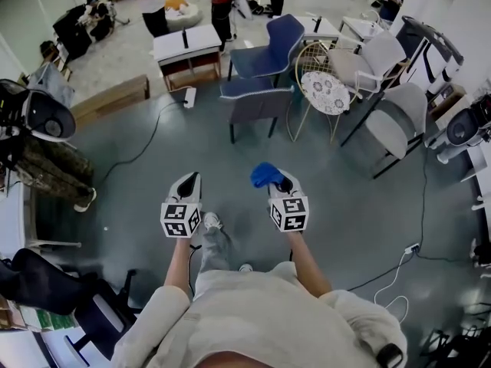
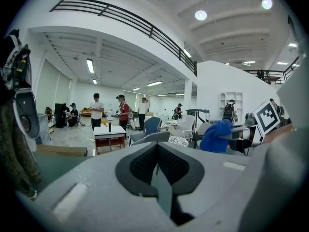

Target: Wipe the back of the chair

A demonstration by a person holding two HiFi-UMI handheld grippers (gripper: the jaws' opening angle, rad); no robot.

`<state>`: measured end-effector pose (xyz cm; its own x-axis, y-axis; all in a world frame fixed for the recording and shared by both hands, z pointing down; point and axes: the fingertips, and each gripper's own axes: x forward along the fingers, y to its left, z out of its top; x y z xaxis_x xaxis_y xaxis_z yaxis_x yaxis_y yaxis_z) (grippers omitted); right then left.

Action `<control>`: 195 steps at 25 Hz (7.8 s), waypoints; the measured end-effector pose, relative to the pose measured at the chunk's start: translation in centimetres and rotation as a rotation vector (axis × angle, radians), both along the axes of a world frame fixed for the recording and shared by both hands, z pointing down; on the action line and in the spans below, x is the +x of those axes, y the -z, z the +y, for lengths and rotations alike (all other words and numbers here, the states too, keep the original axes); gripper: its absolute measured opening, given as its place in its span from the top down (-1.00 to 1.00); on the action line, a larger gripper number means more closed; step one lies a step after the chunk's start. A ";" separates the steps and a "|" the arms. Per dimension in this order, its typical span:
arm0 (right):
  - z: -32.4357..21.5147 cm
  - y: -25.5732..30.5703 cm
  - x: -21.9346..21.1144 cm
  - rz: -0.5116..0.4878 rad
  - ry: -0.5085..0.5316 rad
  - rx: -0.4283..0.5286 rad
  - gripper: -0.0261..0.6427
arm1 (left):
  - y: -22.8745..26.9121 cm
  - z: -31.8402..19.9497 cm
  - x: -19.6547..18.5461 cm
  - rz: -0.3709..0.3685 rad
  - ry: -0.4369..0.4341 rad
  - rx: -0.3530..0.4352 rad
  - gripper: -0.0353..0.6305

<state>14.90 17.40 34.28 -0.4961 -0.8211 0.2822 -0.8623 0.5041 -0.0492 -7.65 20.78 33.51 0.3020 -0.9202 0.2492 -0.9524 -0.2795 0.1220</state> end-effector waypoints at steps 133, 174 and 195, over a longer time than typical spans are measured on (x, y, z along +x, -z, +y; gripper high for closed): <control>-40.2 -35.9 -19.0 -0.024 0.121 -0.248 0.78 | -30.0 -37.1 -7.7 0.095 -0.060 -0.191 0.89; -43.2 -27.3 -13.5 -0.067 0.114 -0.096 0.78 | -26.9 -41.0 0.1 0.067 -0.146 -0.158 0.89; -44.3 -36.6 -14.6 -0.043 0.090 -0.284 0.78 | -27.1 -40.9 -0.6 0.056 -0.154 -0.165 0.89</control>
<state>0.34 -26.88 70.87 -0.5796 -0.6647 0.4714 -0.8089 0.5392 -0.2343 -8.25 -20.10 60.58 0.4533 -0.8101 0.3719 -0.8905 -0.3930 0.2293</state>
